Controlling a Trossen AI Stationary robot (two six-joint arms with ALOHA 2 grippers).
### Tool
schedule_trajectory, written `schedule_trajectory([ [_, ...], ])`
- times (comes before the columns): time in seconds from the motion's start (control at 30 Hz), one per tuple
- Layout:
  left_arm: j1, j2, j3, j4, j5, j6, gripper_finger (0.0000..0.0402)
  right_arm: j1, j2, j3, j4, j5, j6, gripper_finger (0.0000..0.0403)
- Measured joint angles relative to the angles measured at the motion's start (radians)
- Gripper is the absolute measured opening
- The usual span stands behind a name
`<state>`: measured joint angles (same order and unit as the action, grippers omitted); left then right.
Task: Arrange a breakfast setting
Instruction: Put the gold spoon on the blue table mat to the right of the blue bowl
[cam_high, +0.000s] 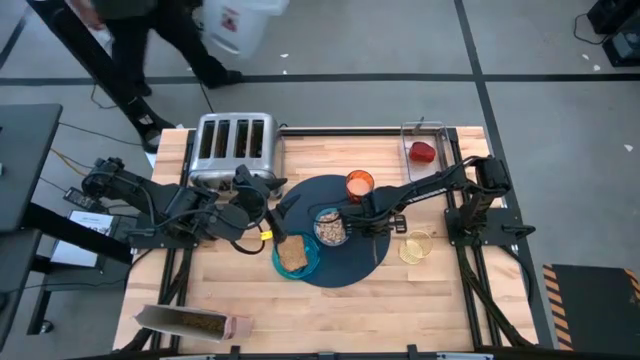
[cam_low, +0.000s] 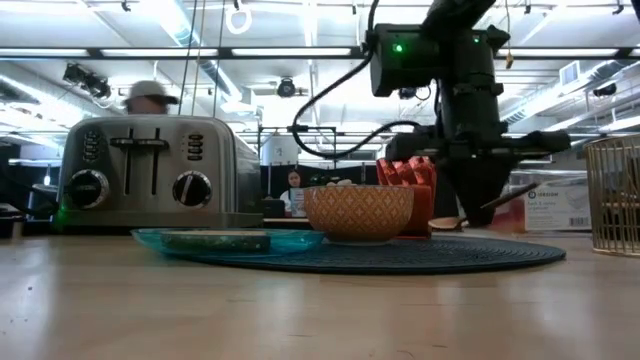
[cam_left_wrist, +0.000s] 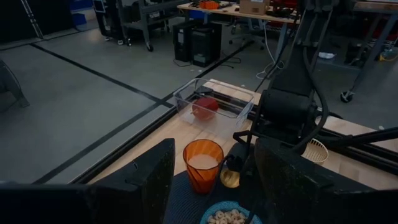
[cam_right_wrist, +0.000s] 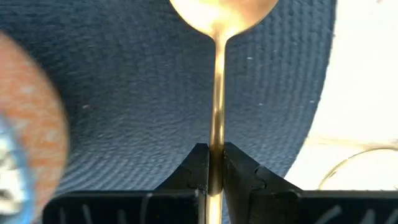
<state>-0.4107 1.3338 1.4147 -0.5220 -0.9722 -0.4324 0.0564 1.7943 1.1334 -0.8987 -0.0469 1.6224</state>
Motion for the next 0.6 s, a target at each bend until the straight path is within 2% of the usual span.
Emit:
schedule_trajectory([
  [0.6, 0.000, -0.001, 0.000, 0.001, 0.000, 0.000, 0.0228, -0.020, 0.019, -0.036, 0.104, -0.036, -0.005, 0.0030],
])
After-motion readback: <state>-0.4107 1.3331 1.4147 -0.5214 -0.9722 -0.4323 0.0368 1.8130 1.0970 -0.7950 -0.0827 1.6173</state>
